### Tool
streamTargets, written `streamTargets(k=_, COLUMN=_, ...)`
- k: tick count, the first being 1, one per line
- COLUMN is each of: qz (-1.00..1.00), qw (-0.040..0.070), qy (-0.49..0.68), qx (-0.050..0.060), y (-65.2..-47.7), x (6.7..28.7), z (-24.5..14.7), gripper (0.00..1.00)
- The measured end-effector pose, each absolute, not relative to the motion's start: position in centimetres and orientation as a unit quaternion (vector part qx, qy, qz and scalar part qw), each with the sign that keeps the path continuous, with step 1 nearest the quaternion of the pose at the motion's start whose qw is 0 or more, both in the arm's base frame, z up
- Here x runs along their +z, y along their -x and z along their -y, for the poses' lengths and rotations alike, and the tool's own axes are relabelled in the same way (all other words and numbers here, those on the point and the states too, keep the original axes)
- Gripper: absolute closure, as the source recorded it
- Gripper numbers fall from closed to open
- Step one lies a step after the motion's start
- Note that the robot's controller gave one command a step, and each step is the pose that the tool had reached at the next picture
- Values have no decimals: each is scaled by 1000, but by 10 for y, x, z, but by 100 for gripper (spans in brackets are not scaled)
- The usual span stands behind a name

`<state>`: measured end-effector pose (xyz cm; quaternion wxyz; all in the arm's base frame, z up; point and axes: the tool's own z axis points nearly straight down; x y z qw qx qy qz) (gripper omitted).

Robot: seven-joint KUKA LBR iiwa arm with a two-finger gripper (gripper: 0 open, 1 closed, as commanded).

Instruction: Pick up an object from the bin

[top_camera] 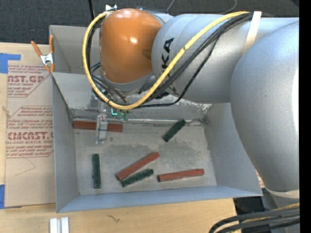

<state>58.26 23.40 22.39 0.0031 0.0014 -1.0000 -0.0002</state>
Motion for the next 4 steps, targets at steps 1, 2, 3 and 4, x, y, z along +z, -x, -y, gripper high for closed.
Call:
streamTargets(k=1, qz=1000, qw=1, qy=-22, qx=-1, y=-587, x=67, z=-229, gripper=0)
streamTargets(k=2, qz=999, qw=-1, qy=-43, qx=0, y=-488, x=70, z=-135, gripper=0)
streamTargets(k=3, qz=999, qw=0, qy=-45, qx=-1, y=-489, x=70, z=-139, gripper=100)
streamTargets(k=4, qz=1000, qw=-5, qy=-5, qx=-2, y=-522, x=238, z=-142, gripper=100)
